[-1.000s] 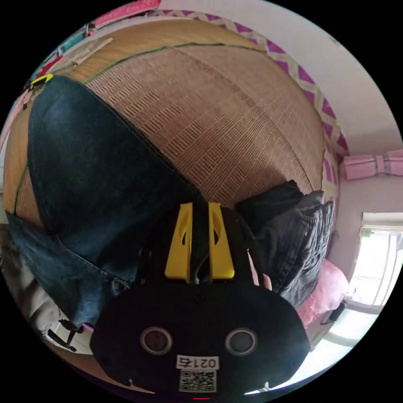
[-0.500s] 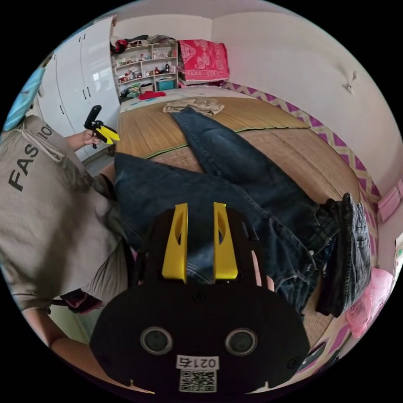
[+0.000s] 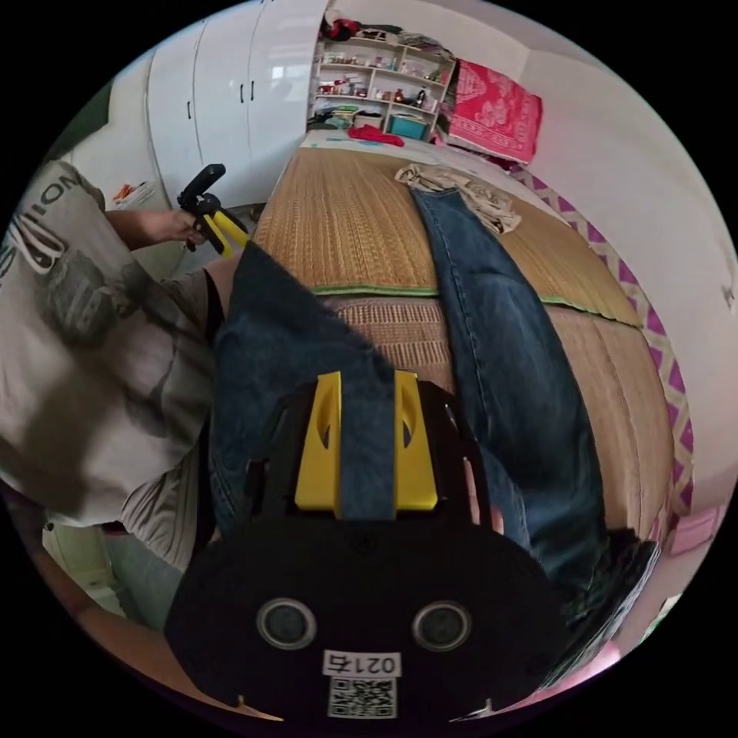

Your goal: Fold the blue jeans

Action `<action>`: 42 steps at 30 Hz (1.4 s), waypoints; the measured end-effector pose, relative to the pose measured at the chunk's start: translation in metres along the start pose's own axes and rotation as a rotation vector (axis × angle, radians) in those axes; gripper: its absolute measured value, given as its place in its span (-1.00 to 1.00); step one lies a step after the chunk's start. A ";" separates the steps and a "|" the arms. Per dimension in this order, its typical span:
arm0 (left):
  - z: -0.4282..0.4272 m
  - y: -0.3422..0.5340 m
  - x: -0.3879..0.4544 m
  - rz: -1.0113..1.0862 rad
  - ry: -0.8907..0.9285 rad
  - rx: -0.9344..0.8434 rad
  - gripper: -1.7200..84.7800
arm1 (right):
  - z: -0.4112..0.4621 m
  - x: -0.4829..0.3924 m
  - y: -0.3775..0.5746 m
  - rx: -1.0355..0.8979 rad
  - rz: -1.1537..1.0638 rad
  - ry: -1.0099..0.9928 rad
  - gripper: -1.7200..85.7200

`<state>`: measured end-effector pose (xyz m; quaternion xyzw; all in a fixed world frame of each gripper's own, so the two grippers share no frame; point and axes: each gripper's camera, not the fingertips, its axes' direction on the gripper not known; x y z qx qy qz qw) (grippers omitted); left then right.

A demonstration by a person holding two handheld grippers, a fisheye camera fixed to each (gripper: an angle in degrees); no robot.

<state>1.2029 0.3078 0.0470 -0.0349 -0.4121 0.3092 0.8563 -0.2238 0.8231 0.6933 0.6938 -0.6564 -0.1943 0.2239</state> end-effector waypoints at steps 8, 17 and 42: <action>0.021 -0.024 0.014 0.095 -0.019 -0.029 -0.96 | 0.071 0.077 -0.120 -0.260 -0.107 -0.295 -0.78; -0.055 -0.017 0.060 0.078 -0.113 0.045 -0.98 | -0.003 0.100 -0.132 -0.082 -0.105 -0.392 -0.98; -0.123 -0.268 -0.202 -0.310 0.052 0.007 -0.94 | -0.012 0.153 -0.176 -0.095 0.357 0.058 -0.81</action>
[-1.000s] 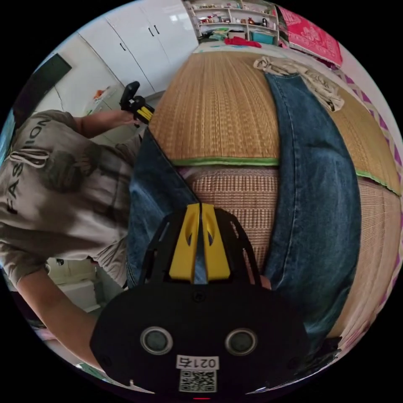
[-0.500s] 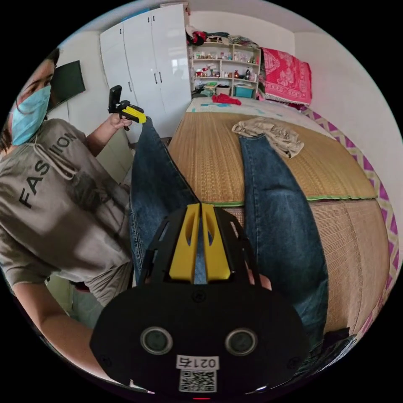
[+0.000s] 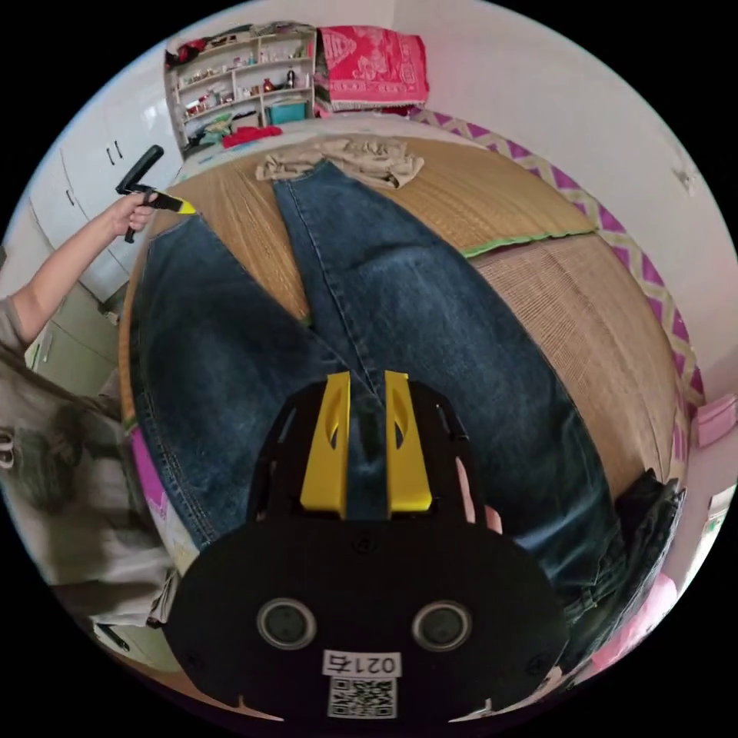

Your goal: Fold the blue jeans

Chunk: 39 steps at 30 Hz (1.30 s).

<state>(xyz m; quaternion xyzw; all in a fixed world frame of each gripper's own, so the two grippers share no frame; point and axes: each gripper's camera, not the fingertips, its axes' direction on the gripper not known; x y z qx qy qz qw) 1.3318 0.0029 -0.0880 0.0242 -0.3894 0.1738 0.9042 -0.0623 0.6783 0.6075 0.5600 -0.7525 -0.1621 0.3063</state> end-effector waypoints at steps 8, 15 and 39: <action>0.016 0.048 0.098 0.324 0.032 -0.014 -0.83 | -0.048 -0.148 0.072 0.069 -0.259 -0.111 -0.86; 0.062 0.076 0.027 0.126 -0.043 -0.067 -0.98 | -0.023 -0.205 0.135 0.098 -0.157 -0.047 -0.93; 0.082 0.414 -0.019 -0.424 0.292 0.401 -0.73 | -0.109 -0.172 0.676 0.626 1.452 -0.030 -0.70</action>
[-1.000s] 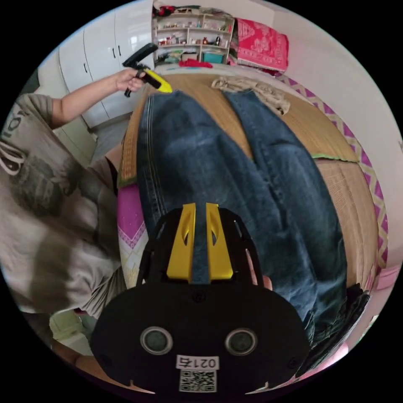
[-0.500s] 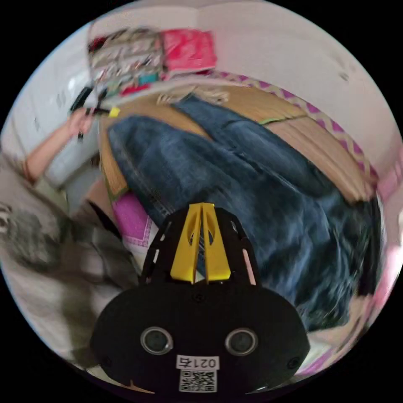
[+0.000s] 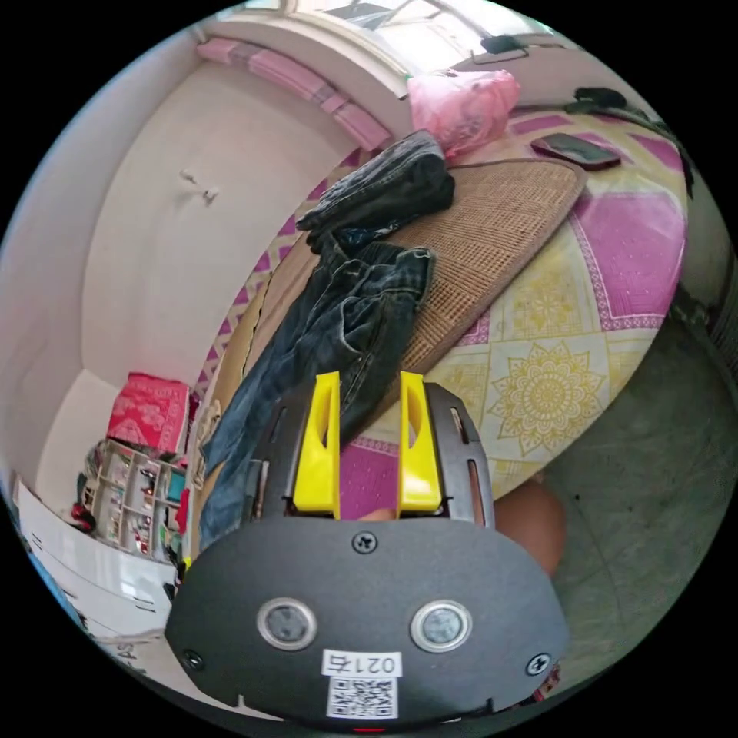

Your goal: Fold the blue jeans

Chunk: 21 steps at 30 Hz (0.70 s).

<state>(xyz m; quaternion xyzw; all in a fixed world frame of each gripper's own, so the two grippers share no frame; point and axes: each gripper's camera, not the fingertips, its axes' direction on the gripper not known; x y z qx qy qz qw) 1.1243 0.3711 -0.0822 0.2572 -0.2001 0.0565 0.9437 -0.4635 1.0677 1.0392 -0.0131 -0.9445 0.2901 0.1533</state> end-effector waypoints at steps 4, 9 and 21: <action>0.011 0.014 -0.035 -0.069 0.019 0.012 -0.73 | 0.016 0.053 0.008 0.002 0.125 -0.059 -0.72; 0.023 0.029 -0.058 -0.100 0.050 0.019 -0.75 | 0.021 0.083 0.028 0.006 0.177 -0.117 -0.70; 0.086 0.037 -0.080 -0.134 0.088 -0.010 -0.77 | 0.050 0.134 0.087 -0.031 0.207 -0.172 -0.72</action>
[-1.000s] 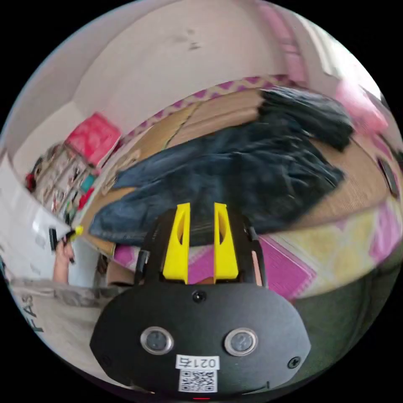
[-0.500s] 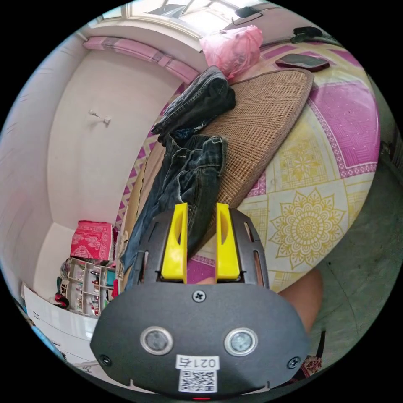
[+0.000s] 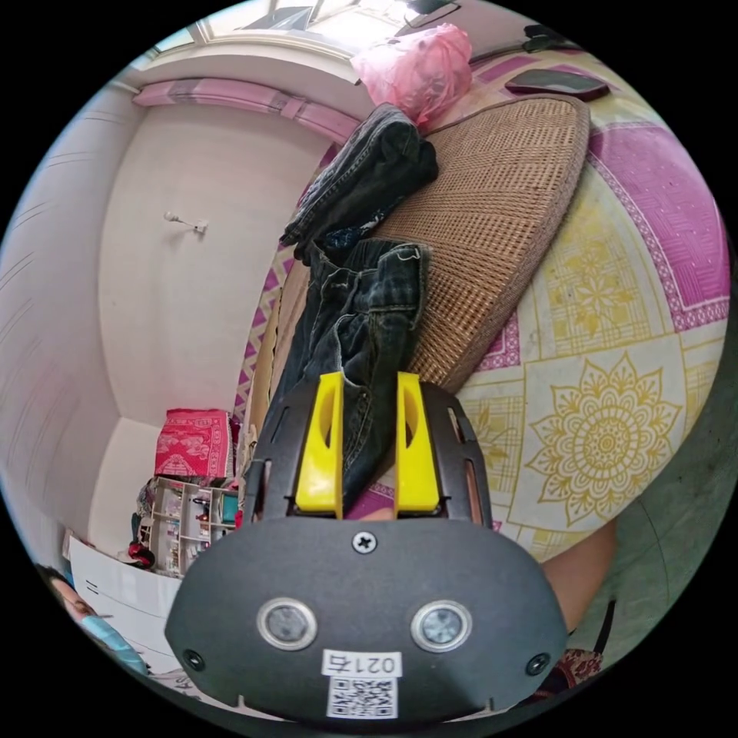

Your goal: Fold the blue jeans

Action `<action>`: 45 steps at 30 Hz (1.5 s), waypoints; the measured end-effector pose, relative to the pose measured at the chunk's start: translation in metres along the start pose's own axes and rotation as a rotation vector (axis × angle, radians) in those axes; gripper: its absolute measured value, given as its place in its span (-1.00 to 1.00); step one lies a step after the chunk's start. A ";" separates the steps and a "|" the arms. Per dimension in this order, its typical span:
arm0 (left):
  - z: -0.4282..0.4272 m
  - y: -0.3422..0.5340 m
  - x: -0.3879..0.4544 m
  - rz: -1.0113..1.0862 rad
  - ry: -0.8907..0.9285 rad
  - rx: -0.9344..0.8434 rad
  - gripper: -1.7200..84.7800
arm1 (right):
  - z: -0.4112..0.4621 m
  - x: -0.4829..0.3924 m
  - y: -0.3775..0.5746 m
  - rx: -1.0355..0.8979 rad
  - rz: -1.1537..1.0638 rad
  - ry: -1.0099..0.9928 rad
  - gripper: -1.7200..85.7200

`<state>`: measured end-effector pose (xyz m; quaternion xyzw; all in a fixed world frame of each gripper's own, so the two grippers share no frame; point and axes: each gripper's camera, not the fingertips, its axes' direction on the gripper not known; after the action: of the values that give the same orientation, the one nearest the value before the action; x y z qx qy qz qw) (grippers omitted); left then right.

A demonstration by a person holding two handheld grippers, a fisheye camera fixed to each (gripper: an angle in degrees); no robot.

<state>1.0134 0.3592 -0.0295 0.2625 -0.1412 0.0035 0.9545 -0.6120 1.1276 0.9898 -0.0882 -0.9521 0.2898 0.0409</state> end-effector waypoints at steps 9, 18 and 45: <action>0.023 0.004 -0.005 -0.062 -0.003 -0.018 -0.73 | 0.012 0.051 0.034 -0.018 0.035 -0.056 -0.74; 0.047 -0.008 0.007 -0.212 -0.178 -0.157 -0.70 | 0.034 0.095 0.065 -0.021 0.055 -0.096 -0.77; 0.255 -0.131 0.176 0.112 -0.217 -0.279 -0.96 | 0.115 0.119 0.050 -0.098 0.023 -0.294 -0.97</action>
<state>1.1241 0.1060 0.1624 0.1183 -0.2568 0.0089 0.9591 -0.7367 1.1285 0.8703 -0.0575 -0.9599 0.2530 -0.1064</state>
